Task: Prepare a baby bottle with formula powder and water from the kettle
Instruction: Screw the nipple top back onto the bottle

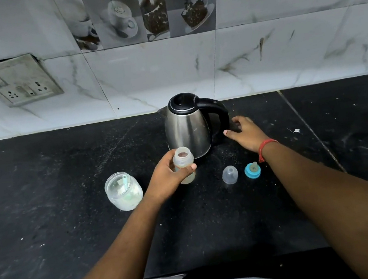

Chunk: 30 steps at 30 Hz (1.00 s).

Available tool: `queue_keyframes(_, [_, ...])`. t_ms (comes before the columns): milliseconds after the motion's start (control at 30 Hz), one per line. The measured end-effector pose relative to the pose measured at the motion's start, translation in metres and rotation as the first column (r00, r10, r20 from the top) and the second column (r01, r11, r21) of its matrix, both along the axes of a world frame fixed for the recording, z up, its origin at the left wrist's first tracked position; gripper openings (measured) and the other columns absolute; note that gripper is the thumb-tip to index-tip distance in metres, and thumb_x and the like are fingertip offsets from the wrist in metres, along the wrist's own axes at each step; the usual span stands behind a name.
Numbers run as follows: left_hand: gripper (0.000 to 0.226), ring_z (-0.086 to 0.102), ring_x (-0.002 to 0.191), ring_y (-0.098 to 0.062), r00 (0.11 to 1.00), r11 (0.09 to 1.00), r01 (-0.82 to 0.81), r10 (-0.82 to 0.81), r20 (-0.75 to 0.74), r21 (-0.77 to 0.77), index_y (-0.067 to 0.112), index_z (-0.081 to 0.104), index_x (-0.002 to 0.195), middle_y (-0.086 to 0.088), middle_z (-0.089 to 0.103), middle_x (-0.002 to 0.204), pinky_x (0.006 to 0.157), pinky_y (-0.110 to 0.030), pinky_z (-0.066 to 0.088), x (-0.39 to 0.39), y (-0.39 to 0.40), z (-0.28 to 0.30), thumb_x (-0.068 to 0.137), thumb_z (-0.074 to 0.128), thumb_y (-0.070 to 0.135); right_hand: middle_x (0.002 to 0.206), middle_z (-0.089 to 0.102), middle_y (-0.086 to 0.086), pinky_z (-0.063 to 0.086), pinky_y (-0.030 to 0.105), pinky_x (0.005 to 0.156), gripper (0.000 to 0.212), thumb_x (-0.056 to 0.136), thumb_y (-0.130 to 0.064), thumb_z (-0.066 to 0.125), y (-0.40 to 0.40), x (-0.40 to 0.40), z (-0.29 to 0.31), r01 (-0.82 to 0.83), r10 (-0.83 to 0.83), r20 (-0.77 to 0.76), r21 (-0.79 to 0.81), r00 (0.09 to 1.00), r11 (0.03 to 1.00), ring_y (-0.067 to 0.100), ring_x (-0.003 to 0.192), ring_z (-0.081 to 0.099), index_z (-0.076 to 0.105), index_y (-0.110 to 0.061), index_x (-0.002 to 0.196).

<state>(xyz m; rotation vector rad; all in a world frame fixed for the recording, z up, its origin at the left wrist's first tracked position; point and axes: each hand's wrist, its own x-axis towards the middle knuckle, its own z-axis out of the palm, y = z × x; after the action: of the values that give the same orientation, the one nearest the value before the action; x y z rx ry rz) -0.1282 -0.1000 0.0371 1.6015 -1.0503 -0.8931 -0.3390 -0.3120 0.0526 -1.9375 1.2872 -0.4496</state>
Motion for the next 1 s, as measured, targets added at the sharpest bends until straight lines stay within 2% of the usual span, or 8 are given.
queue_keyframes(67, [0.045,0.069,0.109,-0.005,1.000,1.000,0.017,-0.017,0.003,0.025,0.037,0.066,0.120,0.015,0.075,0.114,0.095,-0.024,0.053,-0.005,0.000,-0.004,0.082,0.088,0.031,0.144,0.049,0.008,0.042,0.032,0.106,0.054,0.095,-0.037,0.068,0.002,-0.013,-0.005,-0.012,0.012,0.014,0.010,1.000,1.000,0.020,0.127,0.053,0.051,-0.013,0.141])
queue_keyframes(200, [0.043,0.068,0.100,0.006,0.999,0.998,0.044,-0.045,0.015,0.050,0.036,0.066,0.119,0.023,0.074,0.108,0.080,-0.007,0.048,-0.018,-0.001,-0.011,0.083,0.088,0.027,0.130,0.061,0.004,0.041,0.024,0.095,0.039,0.095,-0.034,0.069,0.007,-0.041,-0.016,-0.008,0.006,0.045,0.047,0.999,0.999,0.012,0.116,0.057,0.060,-0.017,0.129])
queue_keyframes(367, [0.043,0.069,0.105,-0.003,0.995,0.991,0.099,-0.099,-0.003,0.085,0.036,0.067,0.118,0.017,0.075,0.109,0.096,-0.025,0.052,-0.030,-0.006,-0.023,0.082,0.088,0.025,0.119,0.067,-0.001,0.044,0.025,0.096,0.032,0.094,-0.032,0.069,0.017,-0.067,-0.032,0.049,-0.053,0.070,0.063,0.996,0.997,0.011,0.114,0.061,0.064,-0.019,0.123])
queue_keyframes(533, [0.050,0.069,0.104,0.003,0.992,0.986,0.127,-0.126,-0.012,0.109,0.048,0.066,0.113,0.022,0.075,0.112,0.092,-0.020,0.049,-0.041,-0.006,-0.029,0.068,0.086,0.053,0.119,0.066,-0.007,0.044,0.025,0.097,0.042,0.089,-0.039,0.074,0.029,-0.086,-0.048,0.070,-0.077,0.080,0.088,0.994,0.994,0.006,0.112,0.060,0.063,-0.024,0.126])
queue_keyframes(600, [0.053,0.069,0.105,0.002,0.991,0.984,0.132,-0.131,-0.020,0.121,0.048,0.066,0.114,0.021,0.075,0.113,0.094,-0.023,0.050,-0.042,-0.006,-0.033,0.065,0.085,0.057,0.121,0.063,-0.007,0.042,0.024,0.097,0.051,0.085,-0.040,0.079,0.034,-0.092,-0.055,0.044,-0.046,0.037,0.068,0.998,0.997,0.007,0.114,0.058,0.061,-0.022,0.129])
queue_keyframes(800, [0.059,0.069,0.109,0.000,0.989,0.978,0.149,-0.147,-0.025,0.144,0.045,0.065,0.119,0.021,0.074,0.116,0.102,-0.032,0.052,-0.044,-0.009,-0.037,0.065,0.085,0.059,0.124,0.055,-0.004,0.033,0.025,0.102,0.064,0.078,-0.041,0.084,0.041,-0.097,-0.073,-0.128,0.108,-0.248,-0.067,0.963,0.989,0.015,0.123,0.040,0.059,-0.019,0.132])
queue_keyframes(900, [0.059,0.068,0.109,0.002,0.988,0.978,0.153,-0.152,-0.017,0.140,0.046,0.065,0.119,0.022,0.074,0.116,0.100,-0.031,0.052,-0.043,-0.010,-0.036,0.065,0.085,0.060,0.127,0.055,0.000,0.034,0.028,0.104,0.060,0.080,-0.034,0.083,0.044,-0.096,-0.081,-0.164,0.125,-0.316,-0.101,0.941,0.981,0.021,0.127,0.039,0.057,-0.017,0.131])
queue_keyframes(1000, [0.059,0.069,0.109,0.000,0.988,0.981,0.153,-0.152,-0.017,0.123,0.043,0.066,0.120,0.019,0.074,0.115,0.100,-0.031,0.052,-0.042,-0.011,-0.034,0.066,0.085,0.058,0.126,0.056,0.001,0.036,0.032,0.106,0.053,0.081,-0.027,0.082,0.045,-0.095,-0.084,-0.145,0.100,-0.304,-0.128,0.947,0.981,0.024,0.126,0.041,0.059,-0.016,0.128])
